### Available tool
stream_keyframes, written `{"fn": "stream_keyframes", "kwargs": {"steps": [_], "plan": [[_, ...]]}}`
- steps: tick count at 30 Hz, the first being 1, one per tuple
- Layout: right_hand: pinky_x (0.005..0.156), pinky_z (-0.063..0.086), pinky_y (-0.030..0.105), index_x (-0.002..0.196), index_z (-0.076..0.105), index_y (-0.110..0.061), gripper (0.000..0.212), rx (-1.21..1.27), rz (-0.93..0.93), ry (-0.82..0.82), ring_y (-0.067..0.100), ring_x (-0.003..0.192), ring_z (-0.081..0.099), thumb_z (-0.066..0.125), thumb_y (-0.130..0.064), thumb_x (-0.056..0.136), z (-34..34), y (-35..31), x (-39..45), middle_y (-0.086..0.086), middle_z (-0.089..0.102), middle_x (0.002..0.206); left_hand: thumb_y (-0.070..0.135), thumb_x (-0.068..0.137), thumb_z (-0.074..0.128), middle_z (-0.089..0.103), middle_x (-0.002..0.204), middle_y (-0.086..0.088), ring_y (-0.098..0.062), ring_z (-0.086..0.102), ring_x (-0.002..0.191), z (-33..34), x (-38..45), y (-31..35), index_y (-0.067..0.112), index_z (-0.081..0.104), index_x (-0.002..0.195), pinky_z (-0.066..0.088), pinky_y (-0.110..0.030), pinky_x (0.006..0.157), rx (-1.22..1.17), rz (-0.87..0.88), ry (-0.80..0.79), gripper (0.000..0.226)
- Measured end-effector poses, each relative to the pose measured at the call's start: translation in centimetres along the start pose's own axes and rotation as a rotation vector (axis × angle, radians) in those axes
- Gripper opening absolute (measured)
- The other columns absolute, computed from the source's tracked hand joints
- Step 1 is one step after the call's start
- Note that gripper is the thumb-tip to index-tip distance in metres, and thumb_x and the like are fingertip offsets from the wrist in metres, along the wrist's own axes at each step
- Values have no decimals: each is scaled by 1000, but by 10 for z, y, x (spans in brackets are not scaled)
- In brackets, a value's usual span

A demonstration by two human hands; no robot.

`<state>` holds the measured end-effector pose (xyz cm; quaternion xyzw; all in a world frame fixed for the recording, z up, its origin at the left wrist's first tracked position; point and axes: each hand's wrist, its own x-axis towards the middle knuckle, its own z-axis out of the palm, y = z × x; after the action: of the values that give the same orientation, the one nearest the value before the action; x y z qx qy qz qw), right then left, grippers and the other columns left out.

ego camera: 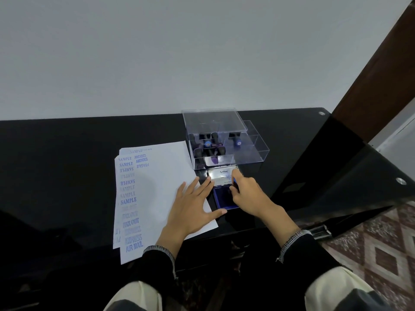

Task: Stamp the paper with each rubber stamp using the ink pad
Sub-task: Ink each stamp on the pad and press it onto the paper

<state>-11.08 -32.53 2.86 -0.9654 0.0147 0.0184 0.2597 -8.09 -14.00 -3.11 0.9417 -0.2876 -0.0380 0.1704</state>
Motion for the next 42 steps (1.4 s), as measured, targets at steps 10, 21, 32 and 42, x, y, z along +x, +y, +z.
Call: {"fn": "stream_keyframes", "kwargs": {"steps": [10,21,32,42], "plan": [[54,48,43,90,36,-18,17,53,-52,112,23,62,56,49,-9,94,14,6,-8,5,56,73,88,76,20,3,160,18,-10,-5,148,1,2,-1,34,9,154,-6,-42,120,1,-9,-8,96],[57,40,36,87,38,-14,13,29,50,-90,32,74,53,49,-9,91,-5,1,15,13,55,82,86,78,23,4,160,18,-10,-3,148,0,1,-1,34,9,154,-5,-42,121,-8,-4,-8,94],[57,47,36,99,40,-15,8,-85,-70,257,19,70,52,48,-16,97,30,9,-22,3,56,81,86,78,24,3,160,19,-9,-3,148,1,-1,0,35,8,154,-5,-41,121,-13,-7,4,93],[58,42,39,88,36,-15,15,-30,37,-4,29,67,53,50,-11,90,2,1,7,9,55,75,87,77,21,5,160,18,-10,-3,149,1,1,-1,34,9,154,-5,-42,121,-9,0,-2,95]]}}
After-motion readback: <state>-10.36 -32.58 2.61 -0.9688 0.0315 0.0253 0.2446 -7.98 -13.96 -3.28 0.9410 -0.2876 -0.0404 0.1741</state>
